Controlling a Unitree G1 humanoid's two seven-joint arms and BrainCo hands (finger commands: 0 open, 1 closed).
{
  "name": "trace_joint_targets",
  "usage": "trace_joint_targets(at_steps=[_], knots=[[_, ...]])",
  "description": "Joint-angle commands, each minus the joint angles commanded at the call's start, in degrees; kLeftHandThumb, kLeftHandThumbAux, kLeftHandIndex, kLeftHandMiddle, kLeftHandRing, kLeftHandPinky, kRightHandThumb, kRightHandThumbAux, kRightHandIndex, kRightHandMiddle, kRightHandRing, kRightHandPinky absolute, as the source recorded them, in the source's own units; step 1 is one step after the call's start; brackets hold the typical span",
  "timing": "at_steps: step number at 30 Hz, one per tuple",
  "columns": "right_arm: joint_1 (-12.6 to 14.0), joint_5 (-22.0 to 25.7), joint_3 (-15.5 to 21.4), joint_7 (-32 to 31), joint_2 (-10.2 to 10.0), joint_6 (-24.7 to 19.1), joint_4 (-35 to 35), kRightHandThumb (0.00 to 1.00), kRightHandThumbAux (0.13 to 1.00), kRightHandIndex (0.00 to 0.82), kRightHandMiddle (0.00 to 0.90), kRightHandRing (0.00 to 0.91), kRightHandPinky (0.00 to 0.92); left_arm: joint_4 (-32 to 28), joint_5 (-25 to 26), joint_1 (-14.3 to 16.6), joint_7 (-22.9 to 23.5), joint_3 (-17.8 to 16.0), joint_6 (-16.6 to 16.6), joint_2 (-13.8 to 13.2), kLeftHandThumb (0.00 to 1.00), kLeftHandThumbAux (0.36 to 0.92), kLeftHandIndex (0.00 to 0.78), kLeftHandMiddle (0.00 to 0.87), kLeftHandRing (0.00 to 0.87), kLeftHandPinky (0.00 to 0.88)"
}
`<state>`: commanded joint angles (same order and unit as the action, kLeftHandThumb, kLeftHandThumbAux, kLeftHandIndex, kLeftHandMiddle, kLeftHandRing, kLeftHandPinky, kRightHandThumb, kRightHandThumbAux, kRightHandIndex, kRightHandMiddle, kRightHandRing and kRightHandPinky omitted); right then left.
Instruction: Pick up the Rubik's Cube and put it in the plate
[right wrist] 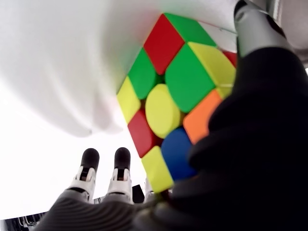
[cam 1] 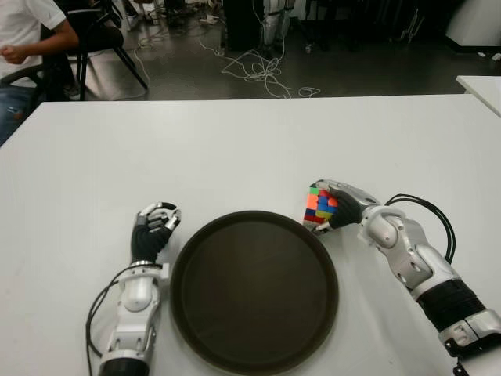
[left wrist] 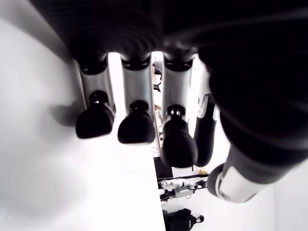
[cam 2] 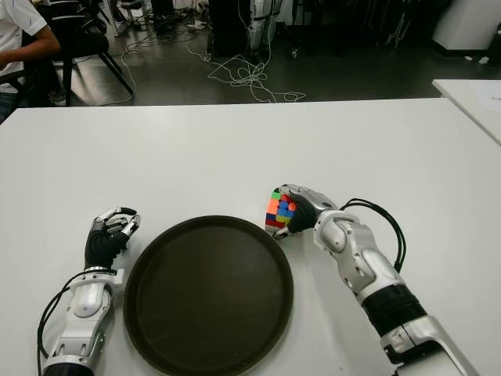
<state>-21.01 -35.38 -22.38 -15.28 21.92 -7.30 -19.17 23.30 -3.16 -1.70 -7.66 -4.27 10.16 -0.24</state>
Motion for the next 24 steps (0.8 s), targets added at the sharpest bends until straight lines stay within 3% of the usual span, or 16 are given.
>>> trace_joint_targets(at_steps=[7, 13, 19, 24], knots=[[0.2, 0.1, 0.1, 0.3, -0.1, -0.4, 0.4, 0.000, 0.767, 0.000, 0.000, 0.000, 0.002, -0.1, 0.2, 0.0, -0.2, -0.2, 0.1, 0.3, 0.704, 0.707, 0.443, 0.805, 0.819, 0.793], [0.4, 0.9, 1.1, 3.8, -1.4, 0.4, -1.0, 0.000, 0.755, 0.009, 0.045, 0.039, 0.049, -0.5, 0.1, -0.1, -0.5, -0.3, -0.3, 0.5, 0.704, 0.707, 0.443, 0.807, 0.819, 0.791], [0.9, 1.8, 2.2, 8.3, -2.5, 1.8, -2.4, 0.000, 0.764, 0.133, 0.168, 0.180, 0.235, -0.5, 0.1, -0.1, -0.3, -0.2, -0.4, 0.3, 0.705, 0.707, 0.442, 0.803, 0.817, 0.789], [1.2, 2.1, 3.2, 13.4, -3.4, 3.7, -4.0, 0.012, 0.827, 0.317, 0.334, 0.357, 0.408, -0.2, 0.3, 0.1, 0.1, -0.3, -0.4, 0.2, 0.705, 0.707, 0.442, 0.801, 0.816, 0.790]])
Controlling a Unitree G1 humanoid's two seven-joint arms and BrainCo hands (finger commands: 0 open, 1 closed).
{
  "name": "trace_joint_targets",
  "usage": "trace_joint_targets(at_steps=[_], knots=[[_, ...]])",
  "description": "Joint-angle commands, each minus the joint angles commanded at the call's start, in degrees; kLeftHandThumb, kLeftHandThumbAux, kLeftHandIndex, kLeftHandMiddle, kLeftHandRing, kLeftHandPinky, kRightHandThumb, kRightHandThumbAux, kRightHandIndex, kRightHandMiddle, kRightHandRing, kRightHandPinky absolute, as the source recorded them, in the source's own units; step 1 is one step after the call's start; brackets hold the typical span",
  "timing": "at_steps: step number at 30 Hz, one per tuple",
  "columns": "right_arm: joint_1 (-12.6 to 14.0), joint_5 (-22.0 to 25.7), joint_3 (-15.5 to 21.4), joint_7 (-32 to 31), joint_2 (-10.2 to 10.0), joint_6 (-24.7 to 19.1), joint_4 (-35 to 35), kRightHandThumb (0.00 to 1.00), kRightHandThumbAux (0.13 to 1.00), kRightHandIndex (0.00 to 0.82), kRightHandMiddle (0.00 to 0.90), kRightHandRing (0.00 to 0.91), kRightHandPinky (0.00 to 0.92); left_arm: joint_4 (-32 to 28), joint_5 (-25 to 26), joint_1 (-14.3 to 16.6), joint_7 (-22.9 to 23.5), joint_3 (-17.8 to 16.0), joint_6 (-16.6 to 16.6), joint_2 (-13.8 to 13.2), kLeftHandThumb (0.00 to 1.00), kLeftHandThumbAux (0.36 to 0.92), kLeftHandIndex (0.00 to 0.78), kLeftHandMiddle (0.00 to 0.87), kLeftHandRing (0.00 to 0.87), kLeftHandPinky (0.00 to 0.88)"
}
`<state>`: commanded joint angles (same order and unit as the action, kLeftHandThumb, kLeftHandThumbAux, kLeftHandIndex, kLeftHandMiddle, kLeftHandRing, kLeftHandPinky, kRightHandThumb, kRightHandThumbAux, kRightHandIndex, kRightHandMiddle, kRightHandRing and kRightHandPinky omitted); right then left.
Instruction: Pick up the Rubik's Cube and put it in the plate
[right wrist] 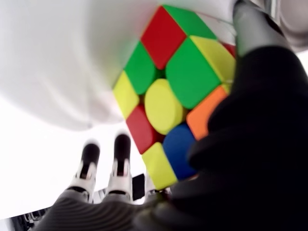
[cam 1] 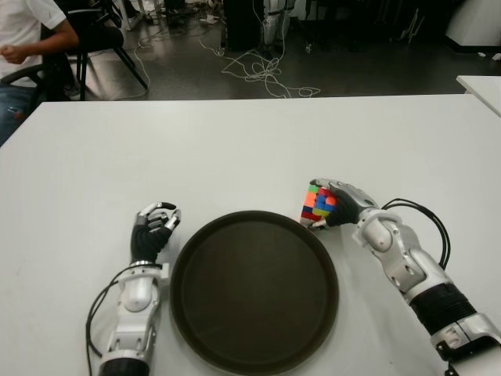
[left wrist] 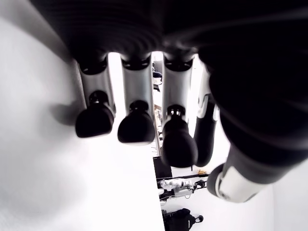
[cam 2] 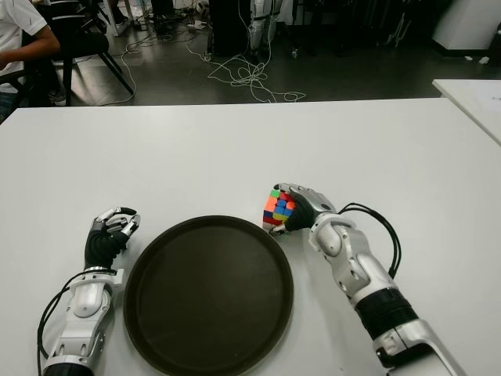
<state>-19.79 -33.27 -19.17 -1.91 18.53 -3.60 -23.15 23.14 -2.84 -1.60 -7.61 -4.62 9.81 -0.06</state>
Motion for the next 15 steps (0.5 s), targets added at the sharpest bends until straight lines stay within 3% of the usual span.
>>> trace_joint_targets(at_steps=[6, 15], knots=[[-0.1, -0.5, 0.6, 6.8, -1.1, 2.0, -2.3, 0.139, 0.841, 0.538, 0.652, 0.674, 0.685, -0.6, 0.0, -0.1, 0.4, 0.1, -0.6, -0.1, 0.705, 0.707, 0.443, 0.806, 0.818, 0.787], [-0.6, 0.5, 1.2, 10.9, -2.0, 3.6, -4.8, 0.112, 0.852, 0.624, 0.755, 0.776, 0.771, -1.1, -0.3, -0.2, -0.1, 0.2, -0.8, 0.1, 0.705, 0.707, 0.443, 0.807, 0.819, 0.785]])
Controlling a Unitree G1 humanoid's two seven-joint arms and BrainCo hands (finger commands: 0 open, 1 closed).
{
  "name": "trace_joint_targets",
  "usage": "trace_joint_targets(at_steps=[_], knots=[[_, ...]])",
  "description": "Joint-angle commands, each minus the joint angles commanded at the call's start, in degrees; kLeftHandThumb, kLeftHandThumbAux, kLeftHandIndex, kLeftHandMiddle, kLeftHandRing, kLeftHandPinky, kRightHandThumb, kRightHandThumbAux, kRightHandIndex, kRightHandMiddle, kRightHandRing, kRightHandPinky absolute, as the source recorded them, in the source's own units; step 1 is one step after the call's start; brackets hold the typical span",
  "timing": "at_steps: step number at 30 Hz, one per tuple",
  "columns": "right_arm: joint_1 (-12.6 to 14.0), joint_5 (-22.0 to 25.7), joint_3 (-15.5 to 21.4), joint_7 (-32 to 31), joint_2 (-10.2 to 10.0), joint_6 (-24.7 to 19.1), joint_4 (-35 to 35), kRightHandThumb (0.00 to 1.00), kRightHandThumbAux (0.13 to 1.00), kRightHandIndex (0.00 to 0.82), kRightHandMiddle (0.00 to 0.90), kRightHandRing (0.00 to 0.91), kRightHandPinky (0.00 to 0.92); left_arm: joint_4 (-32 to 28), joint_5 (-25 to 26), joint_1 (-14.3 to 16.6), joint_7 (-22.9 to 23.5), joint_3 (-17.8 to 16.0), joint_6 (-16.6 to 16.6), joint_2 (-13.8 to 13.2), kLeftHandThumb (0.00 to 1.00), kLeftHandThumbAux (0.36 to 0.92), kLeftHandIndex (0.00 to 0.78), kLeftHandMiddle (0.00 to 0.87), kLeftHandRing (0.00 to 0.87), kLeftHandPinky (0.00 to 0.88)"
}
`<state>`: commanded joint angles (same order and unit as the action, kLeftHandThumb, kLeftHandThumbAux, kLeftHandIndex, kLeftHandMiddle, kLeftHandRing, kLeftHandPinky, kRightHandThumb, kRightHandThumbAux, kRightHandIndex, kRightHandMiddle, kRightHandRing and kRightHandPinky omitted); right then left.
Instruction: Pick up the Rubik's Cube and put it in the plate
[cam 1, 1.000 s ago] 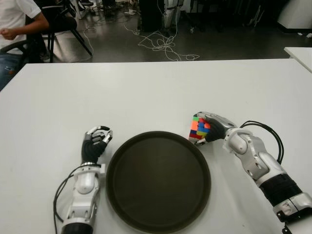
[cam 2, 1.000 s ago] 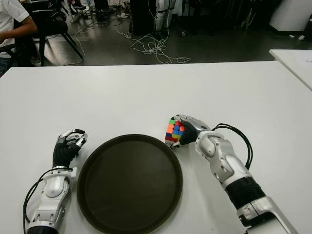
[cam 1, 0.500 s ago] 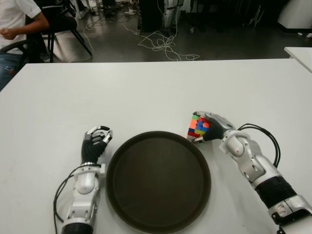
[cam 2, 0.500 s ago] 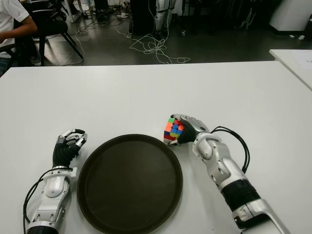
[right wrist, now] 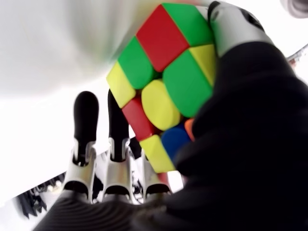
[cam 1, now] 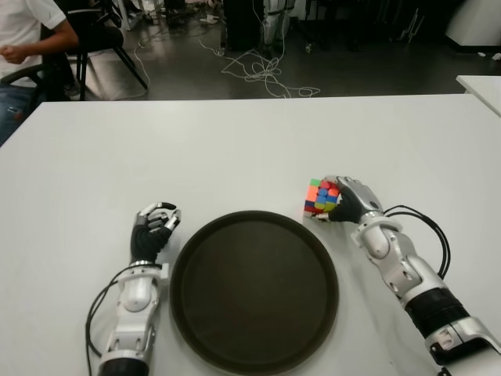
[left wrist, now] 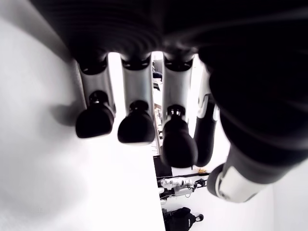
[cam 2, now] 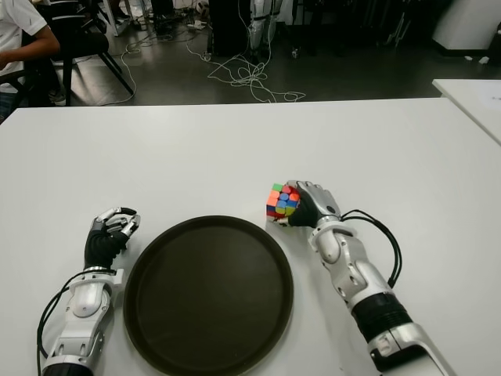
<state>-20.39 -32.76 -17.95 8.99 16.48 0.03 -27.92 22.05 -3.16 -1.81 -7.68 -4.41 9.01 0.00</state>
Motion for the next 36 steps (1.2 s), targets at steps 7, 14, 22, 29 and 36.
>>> trace_joint_targets(at_steps=[7, 14, 22, 29, 36], knots=[[0.0, 0.9, 0.9, 1.0, -0.7, 0.7, -0.5, 0.056, 0.859, 0.638, 0.757, 0.786, 0.776, 0.4, -0.3, 0.2, -0.5, -0.1, 0.4, 0.0, 0.705, 0.707, 0.443, 0.802, 0.817, 0.790], [0.0, 0.6, 1.0, 2.0, -0.7, 1.4, -0.7, 0.039, 0.867, 0.654, 0.769, 0.797, 0.791, 0.7, -0.2, 0.3, -0.5, -0.2, 0.2, 0.0, 0.706, 0.707, 0.443, 0.800, 0.813, 0.781], [0.0, 1.2, 1.3, 2.4, -0.9, 2.0, -0.9, 0.056, 0.870, 0.659, 0.771, 0.797, 0.781, 0.4, -0.2, 0.4, -0.7, -0.2, -0.8, 0.1, 0.706, 0.708, 0.443, 0.802, 0.810, 0.779], [-0.1, 1.4, 1.5, 2.6, -0.9, 2.4, -1.1, 0.045, 0.855, 0.641, 0.758, 0.785, 0.771, 0.3, -0.1, 0.5, -0.6, -0.2, -0.7, 0.1, 0.708, 0.707, 0.444, 0.800, 0.810, 0.780], [0.2, 2.4, 2.6, 3.1, -1.1, 2.6, -0.6, 0.081, 0.843, 0.626, 0.757, 0.784, 0.772, 0.0, 0.1, 0.4, -0.8, -0.3, -0.7, 0.4, 0.708, 0.706, 0.444, 0.804, 0.812, 0.784]])
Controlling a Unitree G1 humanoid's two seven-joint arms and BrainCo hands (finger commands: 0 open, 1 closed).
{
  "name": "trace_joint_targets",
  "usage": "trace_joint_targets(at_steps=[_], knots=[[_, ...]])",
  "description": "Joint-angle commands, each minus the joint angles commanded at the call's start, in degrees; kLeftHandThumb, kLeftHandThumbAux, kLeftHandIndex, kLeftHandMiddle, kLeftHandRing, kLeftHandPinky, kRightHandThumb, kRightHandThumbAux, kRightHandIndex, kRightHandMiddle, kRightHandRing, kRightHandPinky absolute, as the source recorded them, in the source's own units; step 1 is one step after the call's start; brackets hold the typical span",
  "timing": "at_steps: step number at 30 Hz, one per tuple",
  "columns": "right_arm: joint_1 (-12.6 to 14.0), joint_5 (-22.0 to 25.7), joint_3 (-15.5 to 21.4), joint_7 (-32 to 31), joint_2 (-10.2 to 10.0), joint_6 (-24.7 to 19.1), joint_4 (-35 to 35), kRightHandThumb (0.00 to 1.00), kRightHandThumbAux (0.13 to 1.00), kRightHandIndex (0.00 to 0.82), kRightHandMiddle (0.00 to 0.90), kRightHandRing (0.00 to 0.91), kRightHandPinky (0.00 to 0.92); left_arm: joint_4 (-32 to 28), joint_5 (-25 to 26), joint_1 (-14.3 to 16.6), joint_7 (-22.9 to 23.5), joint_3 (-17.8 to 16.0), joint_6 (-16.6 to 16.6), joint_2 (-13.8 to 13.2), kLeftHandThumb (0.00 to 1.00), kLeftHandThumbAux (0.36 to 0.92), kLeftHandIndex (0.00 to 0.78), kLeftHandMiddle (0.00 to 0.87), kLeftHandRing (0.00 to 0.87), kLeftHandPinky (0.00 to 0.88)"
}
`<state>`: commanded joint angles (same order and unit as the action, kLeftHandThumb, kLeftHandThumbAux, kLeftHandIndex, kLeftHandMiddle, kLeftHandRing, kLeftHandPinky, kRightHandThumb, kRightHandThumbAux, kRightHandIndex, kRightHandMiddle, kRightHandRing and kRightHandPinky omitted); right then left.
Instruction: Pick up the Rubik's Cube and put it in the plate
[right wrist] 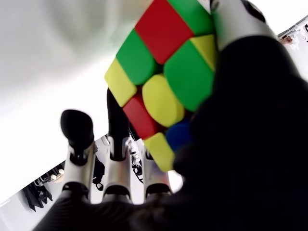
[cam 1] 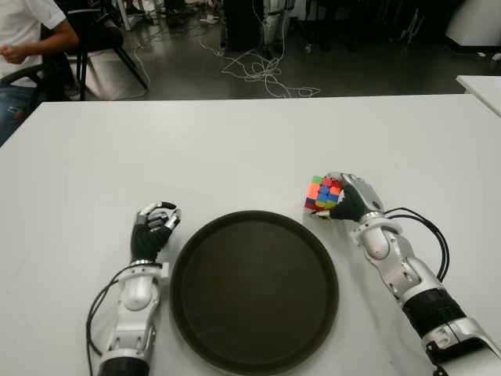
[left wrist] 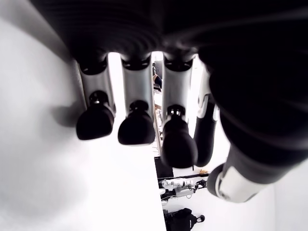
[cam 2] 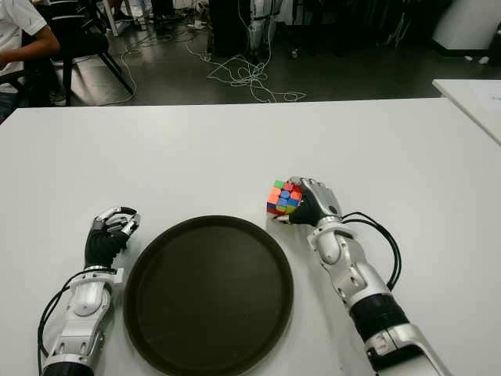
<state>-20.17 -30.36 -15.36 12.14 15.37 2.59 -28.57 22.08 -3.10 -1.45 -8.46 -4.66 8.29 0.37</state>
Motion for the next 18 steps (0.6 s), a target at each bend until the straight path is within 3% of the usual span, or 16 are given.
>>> trace_joint_targets(at_steps=[9, 13, 18], knots=[[1.9, 3.5, 4.2, 0.9, -1.1, -0.4, 4.2, 0.147, 0.843, 0.643, 0.769, 0.796, 0.794, 0.0, -0.2, 0.0, -0.6, 0.0, 0.0, 0.2, 0.707, 0.706, 0.444, 0.807, 0.817, 0.788], [2.8, 7.3, 7.7, 3.9, -2.6, 4.8, 5.6, 0.168, 0.843, 0.681, 0.800, 0.819, 0.813, 0.2, -0.6, 0.0, -0.5, 0.2, 0.0, -0.1, 0.708, 0.706, 0.444, 0.804, 0.815, 0.790], [3.5, 9.8, 9.7, 5.0, -4.0, 7.9, 9.1, 0.173, 0.834, 0.709, 0.822, 0.835, 0.824, 0.4, -0.7, 0.1, -0.4, 0.4, 0.4, -0.3, 0.707, 0.707, 0.444, 0.802, 0.815, 0.790]])
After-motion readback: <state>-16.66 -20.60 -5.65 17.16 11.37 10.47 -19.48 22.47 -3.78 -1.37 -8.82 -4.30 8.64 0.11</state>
